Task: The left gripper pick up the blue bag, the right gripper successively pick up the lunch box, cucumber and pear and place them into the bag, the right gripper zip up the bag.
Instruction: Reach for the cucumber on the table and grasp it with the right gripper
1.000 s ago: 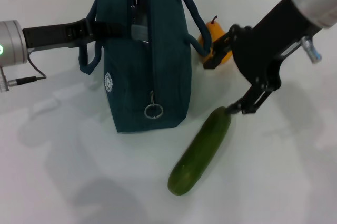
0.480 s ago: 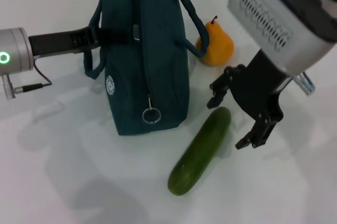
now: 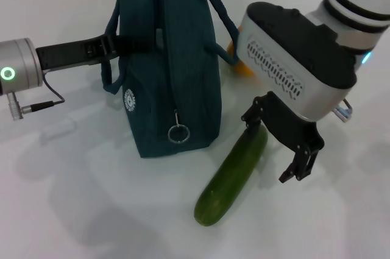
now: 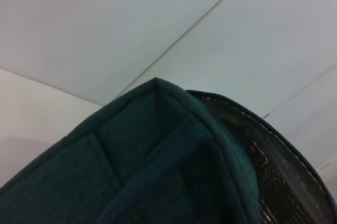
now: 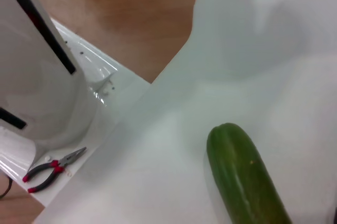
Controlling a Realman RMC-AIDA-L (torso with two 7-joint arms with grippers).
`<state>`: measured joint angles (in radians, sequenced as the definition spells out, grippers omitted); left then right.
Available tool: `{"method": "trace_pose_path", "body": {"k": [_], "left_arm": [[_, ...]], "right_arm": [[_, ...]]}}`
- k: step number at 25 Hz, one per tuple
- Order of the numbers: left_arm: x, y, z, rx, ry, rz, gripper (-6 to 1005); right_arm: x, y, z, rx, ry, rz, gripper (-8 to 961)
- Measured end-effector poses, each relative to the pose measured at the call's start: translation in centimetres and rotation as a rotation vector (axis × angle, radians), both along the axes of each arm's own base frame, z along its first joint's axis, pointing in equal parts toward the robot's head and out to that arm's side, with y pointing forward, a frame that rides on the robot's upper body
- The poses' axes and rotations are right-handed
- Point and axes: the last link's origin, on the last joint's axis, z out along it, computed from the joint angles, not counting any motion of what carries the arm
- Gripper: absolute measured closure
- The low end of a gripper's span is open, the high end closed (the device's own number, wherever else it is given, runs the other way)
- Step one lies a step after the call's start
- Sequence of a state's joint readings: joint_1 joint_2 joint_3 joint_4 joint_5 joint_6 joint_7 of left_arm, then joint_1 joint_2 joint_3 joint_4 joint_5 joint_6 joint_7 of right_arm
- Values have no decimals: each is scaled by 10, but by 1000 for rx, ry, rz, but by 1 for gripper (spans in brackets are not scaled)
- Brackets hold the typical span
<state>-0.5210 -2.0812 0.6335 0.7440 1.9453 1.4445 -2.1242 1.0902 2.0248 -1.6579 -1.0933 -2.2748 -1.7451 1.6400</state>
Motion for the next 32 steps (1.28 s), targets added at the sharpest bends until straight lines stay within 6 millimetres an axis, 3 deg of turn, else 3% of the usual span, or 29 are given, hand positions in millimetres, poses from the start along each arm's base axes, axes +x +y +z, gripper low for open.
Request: {"method": "trace_pose_path", "body": {"k": [20,32], "left_arm": [[8,5,-7,-16,-6,-18,964],[17,12,-7,-11,-6,-46,963]], "right_arm": [[-13,16,-14,-104,-75,-32,100],[-13,14,-20,-135,-126,58,107]]}}
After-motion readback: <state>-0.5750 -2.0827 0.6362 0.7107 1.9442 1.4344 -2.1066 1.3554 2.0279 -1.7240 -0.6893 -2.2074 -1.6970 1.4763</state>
